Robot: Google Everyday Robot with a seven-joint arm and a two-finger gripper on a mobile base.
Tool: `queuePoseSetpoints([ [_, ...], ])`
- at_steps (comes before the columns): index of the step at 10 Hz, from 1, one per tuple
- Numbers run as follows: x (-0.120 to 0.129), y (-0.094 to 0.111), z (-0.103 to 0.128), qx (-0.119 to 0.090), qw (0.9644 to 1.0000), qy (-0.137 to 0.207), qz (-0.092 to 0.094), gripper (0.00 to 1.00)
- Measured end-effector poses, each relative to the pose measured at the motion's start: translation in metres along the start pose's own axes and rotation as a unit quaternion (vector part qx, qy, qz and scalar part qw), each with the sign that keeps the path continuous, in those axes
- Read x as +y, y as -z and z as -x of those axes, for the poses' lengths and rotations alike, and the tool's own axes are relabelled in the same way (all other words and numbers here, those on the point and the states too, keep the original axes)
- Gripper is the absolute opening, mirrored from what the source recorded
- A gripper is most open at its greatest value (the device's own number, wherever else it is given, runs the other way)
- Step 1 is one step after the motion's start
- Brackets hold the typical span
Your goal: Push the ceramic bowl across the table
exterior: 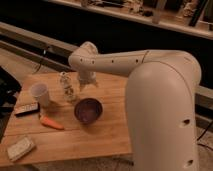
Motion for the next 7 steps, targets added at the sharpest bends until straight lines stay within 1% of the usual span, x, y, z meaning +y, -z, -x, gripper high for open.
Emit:
queuePoseSetpoints([
  [2,0.001,-0.008,0.006,0.002,1.0000,0.003,-0.005,0.65],
  [5,-0.002,-0.019,0.008,0.010,0.9999,-0.004,-0.010,0.65],
  [7,0.003,-0.029,0.006,0.020,0.9997,-0.007,-0.008,0.65],
])
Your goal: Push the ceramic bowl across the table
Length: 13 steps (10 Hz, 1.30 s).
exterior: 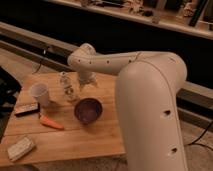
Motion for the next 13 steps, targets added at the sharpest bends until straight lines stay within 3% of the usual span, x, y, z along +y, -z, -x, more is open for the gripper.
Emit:
queuePoseSetpoints([
  [5,0.007,-0.021,-0.013,0.032,0.9994,-0.007,0.008,0.65],
  [13,0.008,-0.035,-0.044,0.064,0.9978,-0.009,0.013,0.65],
])
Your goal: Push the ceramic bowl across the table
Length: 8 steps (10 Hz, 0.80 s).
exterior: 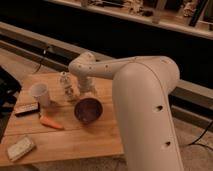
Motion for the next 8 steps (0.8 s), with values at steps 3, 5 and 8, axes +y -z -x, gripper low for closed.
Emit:
queuePoseSetpoints([
  [3,0.006,-0.007,-0.018,0.019,0.9996,-0.006,0.018,0.65],
  [5,0.006,-0.005,-0.037,0.045,0.9987,-0.004,0.024,0.65],
  [8,0.003,0.010,-0.058,0.076,0.9970,-0.002,0.014,0.65],
])
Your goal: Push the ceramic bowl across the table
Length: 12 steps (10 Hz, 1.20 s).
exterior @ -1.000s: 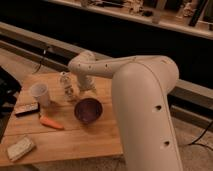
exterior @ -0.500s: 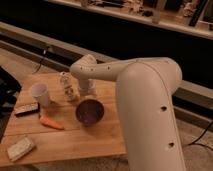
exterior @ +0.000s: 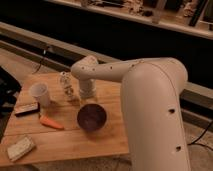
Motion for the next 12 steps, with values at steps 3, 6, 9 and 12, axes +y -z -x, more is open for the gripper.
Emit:
queuePoseSetpoints([
  [3,0.004,0.007,-0.026,0.037,0.9988,0.015,-0.028,0.65],
  [6,0.012,0.001,-0.035,0.052,0.9974,0.019,-0.046,0.65],
  [9,0.013,-0.005,-0.034,0.032,0.9985,0.014,-0.043,0.65],
  [12,0.010,-0.010,-0.048,0.017,0.9993,0.007,-0.033,0.65],
])
